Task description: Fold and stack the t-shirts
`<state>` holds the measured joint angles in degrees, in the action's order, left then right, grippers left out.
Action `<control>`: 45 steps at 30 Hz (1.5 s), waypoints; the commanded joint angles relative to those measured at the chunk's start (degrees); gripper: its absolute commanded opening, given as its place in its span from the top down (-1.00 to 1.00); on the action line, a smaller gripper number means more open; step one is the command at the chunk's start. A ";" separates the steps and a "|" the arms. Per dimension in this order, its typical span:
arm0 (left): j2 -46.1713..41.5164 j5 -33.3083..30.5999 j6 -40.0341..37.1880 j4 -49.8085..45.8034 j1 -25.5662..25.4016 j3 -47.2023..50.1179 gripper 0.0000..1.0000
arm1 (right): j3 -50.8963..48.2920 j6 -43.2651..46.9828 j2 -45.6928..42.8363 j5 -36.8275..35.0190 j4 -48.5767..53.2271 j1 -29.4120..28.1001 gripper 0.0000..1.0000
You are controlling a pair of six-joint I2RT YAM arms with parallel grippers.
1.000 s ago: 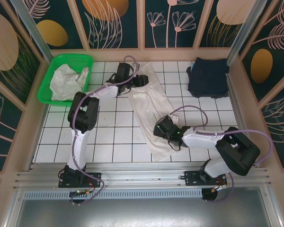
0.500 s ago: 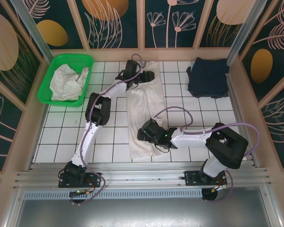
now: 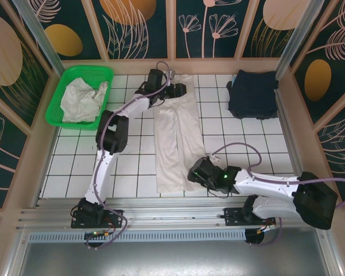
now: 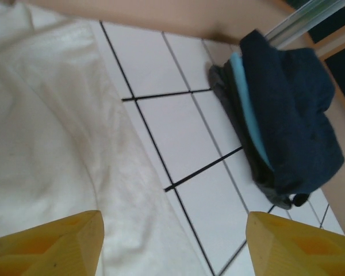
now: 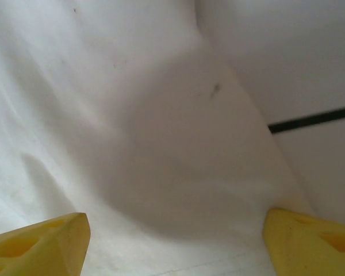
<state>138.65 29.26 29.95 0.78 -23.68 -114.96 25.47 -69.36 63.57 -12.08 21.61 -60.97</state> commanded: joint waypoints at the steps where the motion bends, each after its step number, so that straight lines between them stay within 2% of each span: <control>1: -11.24 -2.92 -3.52 5.63 -0.09 8.13 -0.38 | -1.91 -5.47 -2.51 -2.02 7.10 -1.04 -0.57; 3: -16.13 -3.35 -3.94 4.85 -0.05 13.93 -0.46 | -1.37 -4.85 -3.02 -3.04 7.79 -0.91 -0.57; 5: -22.46 -4.34 -3.17 4.63 -0.13 23.07 -0.43 | 0.72 -1.99 -3.20 -4.26 7.51 -0.58 -0.57; 7: -30.55 -4.27 -1.87 11.24 -0.72 36.65 -0.43 | 3.66 1.80 -3.00 -5.36 7.01 0.41 -0.58; 11: -44.15 -13.51 -2.16 10.93 -3.46 54.10 -0.41 | 8.01 7.98 -2.36 -7.65 11.02 4.53 -0.59; 14: -51.90 -19.76 -1.34 9.95 -7.62 65.57 -0.36 | 7.51 9.28 -3.72 -9.80 15.03 7.17 -0.58; 18: -60.95 -30.06 3.57 5.56 -16.29 77.68 -0.31 | 3.30 10.60 -7.19 -6.57 14.00 8.23 -0.56; 20: -64.51 -31.43 7.14 4.14 -19.54 82.60 -0.25 | 0.65 10.14 -8.85 -4.75 13.03 8.24 -0.55; 24: -69.57 -38.72 14.37 -3.46 -28.06 87.59 -0.22 | -4.74 11.16 -11.19 1.40 7.20 8.32 -0.53; 27: -72.90 -40.93 20.74 -7.88 -34.30 89.91 -0.21 | -7.10 12.10 -12.52 4.70 2.35 8.32 -0.47; 31: -76.50 -39.01 25.37 -5.00 -38.66 93.68 -0.16 | -7.44 13.46 -11.74 6.90 -0.65 8.32 -0.34; 36: -73.15 -41.37 29.95 -3.73 -46.47 93.24 -0.13 | -6.67 15.25 -8.91 8.28 -2.45 8.12 -0.30; 40: -70.01 -39.63 31.96 -0.04 -47.83 95.06 -0.14 | -5.78 16.03 -6.02 10.29 -4.85 7.66 -0.18; 45: -69.10 -39.39 31.84 0.76 -48.83 94.01 -0.13 | -1.74 16.41 -1.88 8.57 -1.38 5.76 -0.18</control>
<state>68.45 -10.17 60.14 0.16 -71.83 -20.34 22.55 -52.82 58.67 -11.75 30.87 -53.28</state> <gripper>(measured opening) 0.565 0.591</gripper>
